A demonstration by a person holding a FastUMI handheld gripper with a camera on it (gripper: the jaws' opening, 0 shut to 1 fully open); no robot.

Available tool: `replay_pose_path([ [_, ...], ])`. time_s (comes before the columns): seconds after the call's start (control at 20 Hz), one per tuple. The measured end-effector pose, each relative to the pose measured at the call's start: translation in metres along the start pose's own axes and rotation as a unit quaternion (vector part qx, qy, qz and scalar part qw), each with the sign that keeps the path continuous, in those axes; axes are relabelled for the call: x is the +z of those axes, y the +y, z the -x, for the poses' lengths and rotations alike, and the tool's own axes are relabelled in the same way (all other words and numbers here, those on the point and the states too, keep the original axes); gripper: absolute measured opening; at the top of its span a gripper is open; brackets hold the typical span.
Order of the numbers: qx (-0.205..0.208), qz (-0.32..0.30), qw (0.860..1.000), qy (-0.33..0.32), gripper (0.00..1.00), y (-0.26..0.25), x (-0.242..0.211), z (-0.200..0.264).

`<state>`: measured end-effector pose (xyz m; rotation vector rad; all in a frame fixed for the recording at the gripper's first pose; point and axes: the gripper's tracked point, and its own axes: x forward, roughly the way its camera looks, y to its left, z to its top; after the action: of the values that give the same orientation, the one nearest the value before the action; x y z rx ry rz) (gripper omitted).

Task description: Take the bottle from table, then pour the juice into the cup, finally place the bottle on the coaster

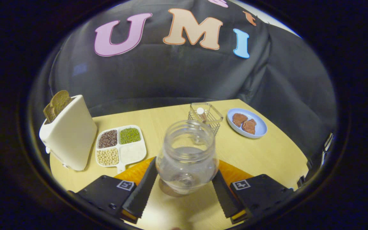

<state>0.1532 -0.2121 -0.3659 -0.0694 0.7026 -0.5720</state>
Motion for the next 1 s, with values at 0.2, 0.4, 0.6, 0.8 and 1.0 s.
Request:
replay_pose_path([
  [0.2, 0.012, -0.008, 1.000, -0.008, 0.95, 0.003, 0.006, 0.001],
  [0.4, 0.017, -0.015, 0.999, -0.025, 0.97, 0.001, 0.018, 0.008],
  [0.6, 0.028, -0.034, 0.998, -0.043, 0.99, -0.002, 0.035, 0.020],
  [0.8, 0.039, -0.054, 0.996, -0.061, 0.99, -0.007, 0.052, 0.034],
  [1.0, 0.050, -0.061, 0.993, -0.083, 0.99, -0.010, 0.069, 0.048],
])
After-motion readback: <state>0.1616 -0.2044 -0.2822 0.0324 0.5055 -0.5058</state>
